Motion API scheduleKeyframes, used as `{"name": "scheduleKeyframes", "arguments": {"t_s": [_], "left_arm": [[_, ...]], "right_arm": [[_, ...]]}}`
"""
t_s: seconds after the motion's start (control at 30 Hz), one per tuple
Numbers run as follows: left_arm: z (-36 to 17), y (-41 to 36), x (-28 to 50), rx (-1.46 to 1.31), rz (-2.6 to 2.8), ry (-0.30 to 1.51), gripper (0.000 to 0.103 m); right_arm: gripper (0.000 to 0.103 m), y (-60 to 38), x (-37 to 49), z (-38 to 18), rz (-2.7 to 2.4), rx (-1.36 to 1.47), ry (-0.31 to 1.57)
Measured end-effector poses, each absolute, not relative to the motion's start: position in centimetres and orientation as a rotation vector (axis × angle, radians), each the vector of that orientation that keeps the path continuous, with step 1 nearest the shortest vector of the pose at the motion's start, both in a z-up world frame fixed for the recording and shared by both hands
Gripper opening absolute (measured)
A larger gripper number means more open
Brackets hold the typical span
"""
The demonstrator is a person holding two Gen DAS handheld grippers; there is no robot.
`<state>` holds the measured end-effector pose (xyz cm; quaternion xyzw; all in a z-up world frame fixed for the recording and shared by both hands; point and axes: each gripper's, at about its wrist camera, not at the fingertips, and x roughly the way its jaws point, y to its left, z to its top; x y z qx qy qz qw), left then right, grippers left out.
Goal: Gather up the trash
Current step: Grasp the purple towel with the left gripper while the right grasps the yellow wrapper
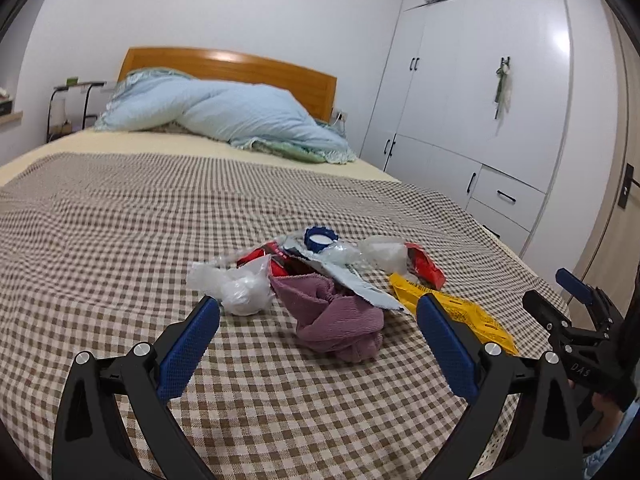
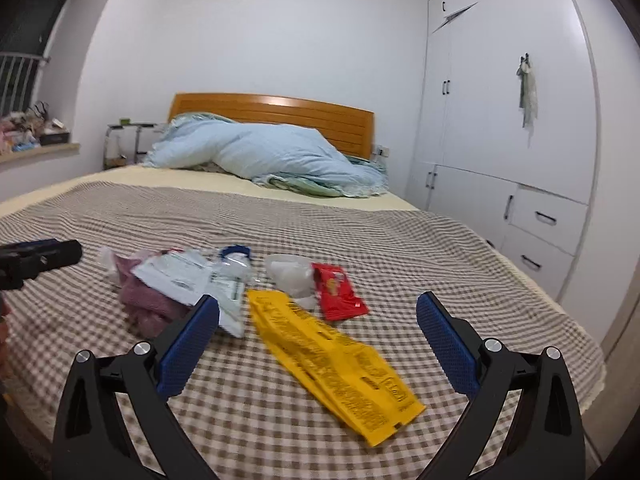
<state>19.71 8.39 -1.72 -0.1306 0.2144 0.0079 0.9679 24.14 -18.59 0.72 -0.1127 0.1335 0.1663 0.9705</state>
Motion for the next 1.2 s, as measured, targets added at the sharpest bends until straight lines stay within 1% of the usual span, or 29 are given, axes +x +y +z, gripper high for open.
{"name": "scheduleKeyframes", "arguments": {"t_s": [0.17, 0.3, 0.53, 0.77, 0.9, 1.03, 1.07, 1.1, 1.13, 1.17, 1.2], "left_arm": [[-1.8, 8.4, 21.0, -0.245, 0.025, 0.462, 0.095], [-1.7, 8.6, 21.9, -0.254, 0.023, 0.478, 0.095], [-3.0, 8.4, 24.3, -0.279, -0.001, 0.578, 0.095], [-5.4, 6.0, 26.9, -0.236, -0.038, 0.71, 0.095], [-5.6, 5.7, 27.7, -0.24, -0.01, 0.709, 0.095], [-6.2, 5.6, 29.5, -0.262, 0.016, 0.743, 0.095], [-6.3, 5.6, 29.7, -0.274, 0.012, 0.748, 0.093], [-6.5, 5.7, 29.9, -0.289, 0.005, 0.755, 0.089], [-6.6, 5.8, 30.1, -0.303, -0.001, 0.758, 0.086], [-6.7, 6.0, 30.3, -0.319, -0.007, 0.76, 0.078], [-6.8, 6.1, 30.4, -0.342, -0.023, 0.763, 0.068]], "right_arm": [[0.095, -17.9, 26.3, -0.2, 0.315, -0.302, 0.343], [0.095, -17.9, 27.8, -0.8, 0.305, -0.299, 0.399], [0.095, -17.8, 30.1, -1.5, 0.31, -0.321, 0.461], [0.095, -17.7, 31.8, -2.9, 0.321, -0.351, 0.544], [0.095, -17.6, 31.9, -3.2, 0.333, -0.351, 0.55], [0.095, -16.8, 31.7, -3.0, 0.383, -0.34, 0.54], [0.095, -16.4, 31.6, -3.1, 0.395, -0.35, 0.538], [0.095, -16.0, 31.5, -3.2, 0.404, -0.36, 0.538], [0.095, -15.5, 31.4, -3.3, 0.415, -0.374, 0.538], [0.095, -15.1, 31.4, -3.5, 0.423, -0.388, 0.54], [0.095, -14.7, 31.4, -3.7, 0.429, -0.399, 0.541]]}}
